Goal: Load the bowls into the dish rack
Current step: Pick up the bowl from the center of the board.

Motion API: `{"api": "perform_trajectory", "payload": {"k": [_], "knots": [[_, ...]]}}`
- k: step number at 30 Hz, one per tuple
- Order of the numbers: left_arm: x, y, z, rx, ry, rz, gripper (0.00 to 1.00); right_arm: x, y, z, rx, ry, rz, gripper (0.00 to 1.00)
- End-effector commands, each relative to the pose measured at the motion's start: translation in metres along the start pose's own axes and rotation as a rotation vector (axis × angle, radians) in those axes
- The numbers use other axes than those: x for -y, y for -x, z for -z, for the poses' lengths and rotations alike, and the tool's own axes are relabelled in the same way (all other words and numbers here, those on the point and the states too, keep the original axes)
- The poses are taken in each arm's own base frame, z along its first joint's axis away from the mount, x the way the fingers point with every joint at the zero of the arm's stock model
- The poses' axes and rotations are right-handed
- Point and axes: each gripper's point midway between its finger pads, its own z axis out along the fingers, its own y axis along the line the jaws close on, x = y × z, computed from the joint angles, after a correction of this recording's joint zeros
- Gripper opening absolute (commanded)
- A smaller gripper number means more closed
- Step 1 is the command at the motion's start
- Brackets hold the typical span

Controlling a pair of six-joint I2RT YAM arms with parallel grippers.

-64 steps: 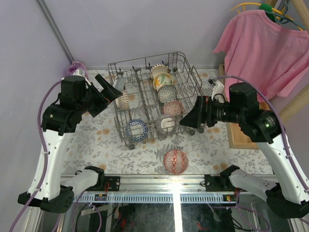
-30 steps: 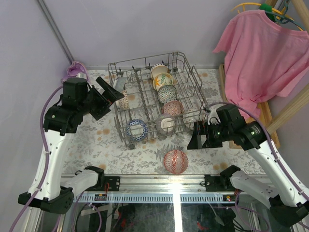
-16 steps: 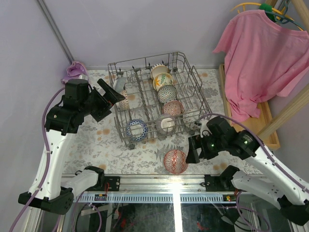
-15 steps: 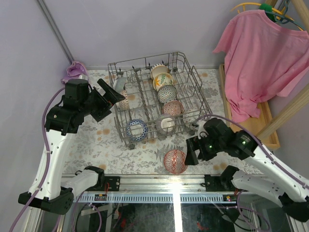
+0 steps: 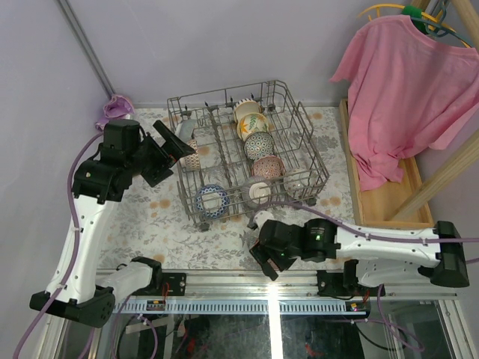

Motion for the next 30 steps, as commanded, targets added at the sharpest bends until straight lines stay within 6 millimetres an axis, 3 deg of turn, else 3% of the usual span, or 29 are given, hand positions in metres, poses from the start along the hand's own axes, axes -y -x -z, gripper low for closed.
{"api": "perform_trajectory", "payload": {"k": [1, 7, 18, 24, 30], "knots": [[0.013, 0.002, 0.008, -0.02, -0.042, -0.042, 1.0, -0.005, 0.01, -0.022, 0.058, -0.036, 0.071, 0.78], [0.014, 0.004, 0.009, -0.025, -0.03, -0.052, 1.0, -0.008, 0.005, -0.05, 0.014, -0.066, 0.132, 0.68], [0.016, 0.004, 0.013, -0.029, -0.027, -0.063, 1.0, 0.0, 0.001, -0.082, -0.049, -0.144, 0.17, 0.53], [0.015, 0.003, 0.014, -0.029, -0.026, -0.06, 1.0, 0.004, -0.002, -0.09, -0.073, -0.176, 0.173, 0.35], [0.016, 0.004, 0.014, -0.025, -0.028, -0.051, 1.0, 0.008, -0.001, -0.089, -0.081, -0.202, 0.18, 0.09]]}}
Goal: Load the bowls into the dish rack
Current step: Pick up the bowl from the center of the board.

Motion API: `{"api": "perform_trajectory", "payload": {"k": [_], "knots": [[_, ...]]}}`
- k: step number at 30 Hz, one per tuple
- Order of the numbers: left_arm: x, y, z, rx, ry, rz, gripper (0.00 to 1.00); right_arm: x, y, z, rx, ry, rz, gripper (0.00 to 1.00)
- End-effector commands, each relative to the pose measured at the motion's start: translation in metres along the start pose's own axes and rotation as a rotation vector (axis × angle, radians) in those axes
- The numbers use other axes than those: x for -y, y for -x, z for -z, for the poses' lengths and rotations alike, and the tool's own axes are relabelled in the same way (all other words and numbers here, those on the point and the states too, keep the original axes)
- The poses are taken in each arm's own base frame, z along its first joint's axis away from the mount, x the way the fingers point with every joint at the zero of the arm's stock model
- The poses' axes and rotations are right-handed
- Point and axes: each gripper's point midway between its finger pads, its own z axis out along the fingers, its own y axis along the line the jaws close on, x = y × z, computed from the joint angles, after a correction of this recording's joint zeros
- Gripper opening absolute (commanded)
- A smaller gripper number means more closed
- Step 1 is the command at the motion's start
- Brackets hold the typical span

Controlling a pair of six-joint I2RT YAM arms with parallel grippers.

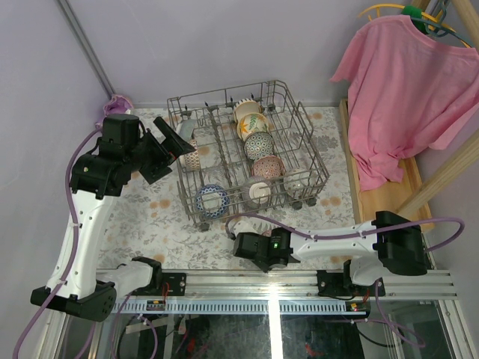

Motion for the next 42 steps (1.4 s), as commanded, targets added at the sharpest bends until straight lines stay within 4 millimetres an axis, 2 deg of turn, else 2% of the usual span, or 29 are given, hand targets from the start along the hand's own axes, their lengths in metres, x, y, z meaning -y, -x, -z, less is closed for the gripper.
{"api": "perform_trajectory", "payload": {"k": [1, 5, 8, 12, 16, 22, 26, 32, 42], "knots": [[0.009, 0.0, 0.008, -0.009, -0.037, -0.017, 1.0, -0.003, 0.005, 0.002, 0.011, -0.001, -0.005, 0.04], [0.012, -0.002, 0.002, -0.027, -0.023, -0.027, 1.0, -0.001, 0.016, 0.017, 0.048, -0.006, -0.014, 0.0], [0.022, -0.011, -0.01, -0.068, -0.018, -0.06, 1.0, 0.004, 0.029, 0.044, 0.099, -0.006, -0.027, 0.0], [0.033, -0.026, -0.027, -0.122, 0.012, -0.122, 1.0, 0.011, 0.052, 0.103, 0.216, 0.029, -0.065, 0.0], [0.034, -0.034, -0.042, -0.149, 0.052, -0.17, 0.99, 0.015, 0.075, 0.174, 0.348, 0.106, -0.12, 0.0], [0.016, -0.047, -0.068, -0.194, 0.133, -0.214, 0.8, 0.018, 0.102, 0.272, 0.498, 0.226, -0.188, 0.0], [-0.004, -0.052, -0.084, -0.205, 0.248, -0.289, 0.72, 0.026, 0.114, 0.315, 0.598, 0.27, -0.241, 0.0], [-0.029, -0.069, -0.101, -0.235, 0.408, -0.422, 0.73, 0.037, 0.115, 0.35, 0.691, 0.312, -0.308, 0.0], [-0.08, -0.094, -0.114, -0.285, 0.535, -0.439, 0.74, 0.061, 0.099, 0.371, 0.766, 0.308, -0.379, 0.0]]}}
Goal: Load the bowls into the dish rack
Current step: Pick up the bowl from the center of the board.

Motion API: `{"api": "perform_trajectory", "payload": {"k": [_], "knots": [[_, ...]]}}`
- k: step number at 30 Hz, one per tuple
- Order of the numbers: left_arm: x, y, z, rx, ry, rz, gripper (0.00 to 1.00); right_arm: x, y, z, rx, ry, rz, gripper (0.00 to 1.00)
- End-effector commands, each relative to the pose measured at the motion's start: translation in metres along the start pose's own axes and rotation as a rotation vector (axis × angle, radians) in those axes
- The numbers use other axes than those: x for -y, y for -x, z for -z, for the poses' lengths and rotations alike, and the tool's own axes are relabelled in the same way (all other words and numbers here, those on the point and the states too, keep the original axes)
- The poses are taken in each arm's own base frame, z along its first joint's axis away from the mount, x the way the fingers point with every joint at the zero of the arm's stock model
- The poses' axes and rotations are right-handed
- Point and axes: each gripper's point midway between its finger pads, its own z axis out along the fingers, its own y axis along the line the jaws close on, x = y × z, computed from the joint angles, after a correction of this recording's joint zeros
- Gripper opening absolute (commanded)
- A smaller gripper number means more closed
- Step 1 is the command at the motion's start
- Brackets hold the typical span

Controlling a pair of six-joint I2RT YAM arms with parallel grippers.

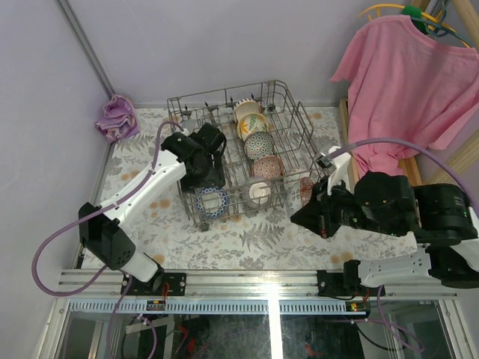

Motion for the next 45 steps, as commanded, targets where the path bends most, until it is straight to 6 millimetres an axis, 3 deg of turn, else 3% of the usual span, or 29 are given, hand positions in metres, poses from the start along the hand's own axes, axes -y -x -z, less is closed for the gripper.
{"api": "perform_trajectory", "payload": {"k": [1, 15, 21, 27, 32, 38, 45], "knots": [[-0.016, -0.009, -0.011, 0.0, 0.06, -0.009, 0.74, 0.003, 0.025, 0.021, 0.124, 0.012, -0.052, 0.0], [-0.039, -0.035, -0.031, -0.025, 0.136, -0.008, 0.73, -0.01, 0.042, 0.012, 0.122, 0.016, 0.044, 0.0], [-0.003, -0.035, -0.049, -0.047, -0.016, -0.035, 0.7, -0.009, 0.043, 0.014, 0.123, 0.008, 0.05, 0.0], [0.006, -0.035, -0.063, -0.058, -0.032, -0.059, 0.7, -0.005, 0.041, 0.016, 0.12, -0.006, 0.028, 0.0], [0.028, -0.032, -0.053, -0.027, -0.145, -0.054, 0.69, 0.005, 0.04, 0.022, 0.141, -0.032, 0.006, 0.0], [0.053, -0.043, -0.044, -0.023, -0.254, -0.059, 0.69, 0.006, 0.037, 0.02, 0.143, -0.033, 0.003, 0.0], [0.049, -0.045, -0.023, 0.006, -0.268, -0.035, 0.69, 0.001, 0.04, 0.013, 0.152, -0.018, 0.025, 0.0]]}}
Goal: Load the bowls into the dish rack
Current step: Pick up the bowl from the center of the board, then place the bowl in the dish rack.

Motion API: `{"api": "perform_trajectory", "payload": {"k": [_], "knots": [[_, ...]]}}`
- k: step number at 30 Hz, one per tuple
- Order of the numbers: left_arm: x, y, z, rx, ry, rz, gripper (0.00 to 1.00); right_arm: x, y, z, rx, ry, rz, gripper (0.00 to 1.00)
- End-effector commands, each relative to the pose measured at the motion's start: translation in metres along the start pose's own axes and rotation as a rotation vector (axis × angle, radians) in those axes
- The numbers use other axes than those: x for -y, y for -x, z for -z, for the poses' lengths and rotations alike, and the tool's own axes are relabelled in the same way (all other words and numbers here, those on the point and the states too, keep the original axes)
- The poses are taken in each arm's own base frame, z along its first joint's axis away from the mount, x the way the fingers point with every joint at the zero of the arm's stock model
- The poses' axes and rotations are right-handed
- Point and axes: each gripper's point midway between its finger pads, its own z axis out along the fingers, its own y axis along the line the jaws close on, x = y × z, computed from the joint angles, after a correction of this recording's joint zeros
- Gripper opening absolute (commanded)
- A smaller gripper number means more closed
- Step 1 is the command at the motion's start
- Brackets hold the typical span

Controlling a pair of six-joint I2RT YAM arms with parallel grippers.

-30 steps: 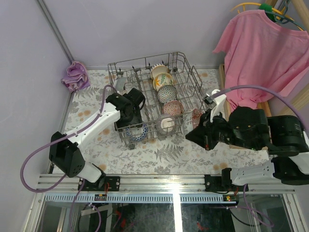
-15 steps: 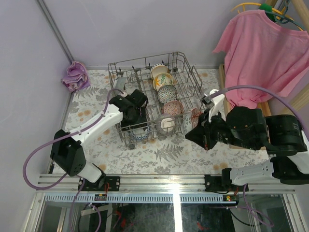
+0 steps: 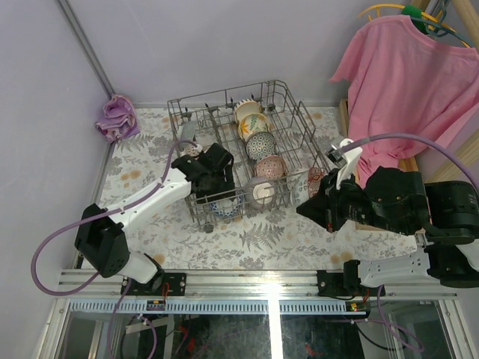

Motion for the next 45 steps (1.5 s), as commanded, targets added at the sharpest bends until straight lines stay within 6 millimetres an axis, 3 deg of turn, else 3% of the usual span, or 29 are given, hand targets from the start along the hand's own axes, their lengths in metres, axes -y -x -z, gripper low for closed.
{"api": "perform_trajectory", "payload": {"k": [1, 7, 18, 29, 33, 37, 45], "knots": [[0.021, 0.001, 0.03, 0.046, -0.108, 0.019, 0.69, -0.013, 0.023, -0.006, 0.081, 0.029, 0.005, 0.0], [0.036, 0.016, 0.059, 0.077, -0.152, 0.038, 0.72, -0.026, 0.036, -0.02, 0.12, 0.054, 0.054, 0.0], [0.053, 0.028, 0.083, 0.078, -0.19, 0.034, 0.84, -0.041, 0.041, -0.053, 0.155, 0.081, 0.21, 0.0], [0.019, 0.004, 0.07, 0.029, -0.066, 0.127, 0.92, -0.044, 0.024, -0.039, 0.168, 0.187, 0.177, 0.0], [0.03, 0.014, 0.076, 0.063, -0.112, 0.133, 1.0, -0.049, 0.023, -0.04, 0.148, 0.208, 0.189, 0.0], [0.033, 0.026, 0.082, 0.1, -0.105, 0.117, 1.0, -0.06, 0.019, -0.051, 0.11, 0.23, 0.207, 0.0], [0.015, 0.039, 0.108, 0.206, -0.049, 0.193, 1.0, -0.07, 0.02, -0.07, 0.083, 0.232, 0.181, 0.0]]}}
